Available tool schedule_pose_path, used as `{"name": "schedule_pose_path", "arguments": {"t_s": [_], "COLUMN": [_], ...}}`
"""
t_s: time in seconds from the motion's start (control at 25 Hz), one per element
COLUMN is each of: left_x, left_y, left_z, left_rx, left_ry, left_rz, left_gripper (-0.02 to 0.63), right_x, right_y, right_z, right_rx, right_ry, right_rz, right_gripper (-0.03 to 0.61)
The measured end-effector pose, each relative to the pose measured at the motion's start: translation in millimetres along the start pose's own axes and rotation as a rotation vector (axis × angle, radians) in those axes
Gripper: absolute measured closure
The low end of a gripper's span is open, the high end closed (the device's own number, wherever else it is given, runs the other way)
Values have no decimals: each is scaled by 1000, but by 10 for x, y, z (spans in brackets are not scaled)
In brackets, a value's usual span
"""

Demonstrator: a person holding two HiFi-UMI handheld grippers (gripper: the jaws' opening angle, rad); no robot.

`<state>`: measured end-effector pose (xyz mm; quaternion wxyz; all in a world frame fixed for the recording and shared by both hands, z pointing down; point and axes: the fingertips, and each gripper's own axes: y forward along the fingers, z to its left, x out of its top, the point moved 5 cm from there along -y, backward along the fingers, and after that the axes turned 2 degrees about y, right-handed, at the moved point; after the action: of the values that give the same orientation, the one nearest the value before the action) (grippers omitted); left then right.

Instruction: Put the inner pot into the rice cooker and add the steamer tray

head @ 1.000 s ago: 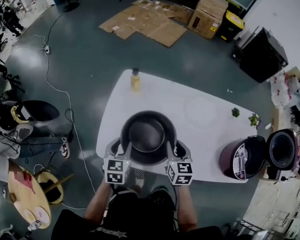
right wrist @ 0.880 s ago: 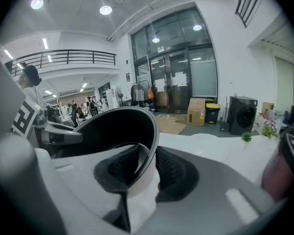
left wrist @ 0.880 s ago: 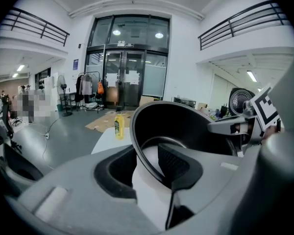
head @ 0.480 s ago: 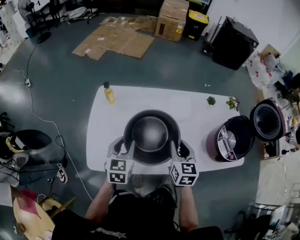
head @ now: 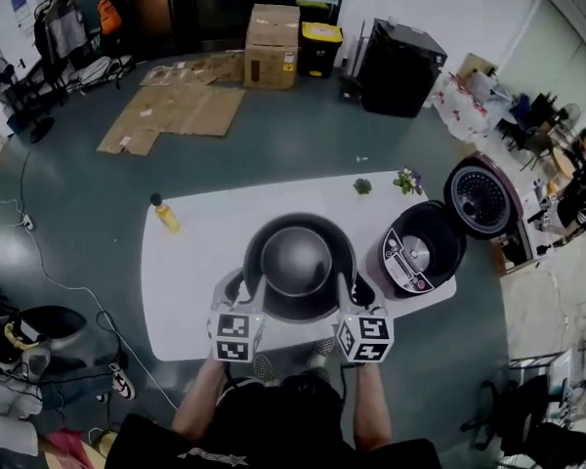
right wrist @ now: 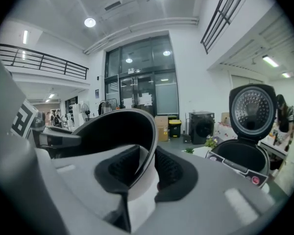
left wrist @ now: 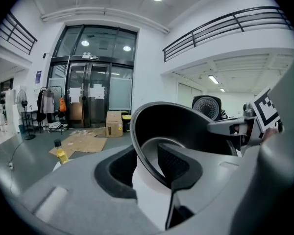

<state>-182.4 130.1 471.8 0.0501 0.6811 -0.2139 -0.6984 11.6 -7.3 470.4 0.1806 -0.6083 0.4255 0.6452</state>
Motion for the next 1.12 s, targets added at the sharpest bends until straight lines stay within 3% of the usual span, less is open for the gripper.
{"name": "schedule_pose_path", "arguments": {"t_s": [0.64, 1.12], "left_x": [789, 1339], "left_y": [991, 1807], "left_z": [-1058, -1872], "left_rx": [-137, -290], "left_ry": [67, 160], "left_rz": [-83, -127], "left_gripper": [477, 479], "right_x": [469, 650], "right_y": [-246, -439], "right_z": [-1399, -2379], "right_rx": [-155, -319], "right_ry": [35, 106], "right_rz": [-106, -177], "right_gripper": [479, 478]}}
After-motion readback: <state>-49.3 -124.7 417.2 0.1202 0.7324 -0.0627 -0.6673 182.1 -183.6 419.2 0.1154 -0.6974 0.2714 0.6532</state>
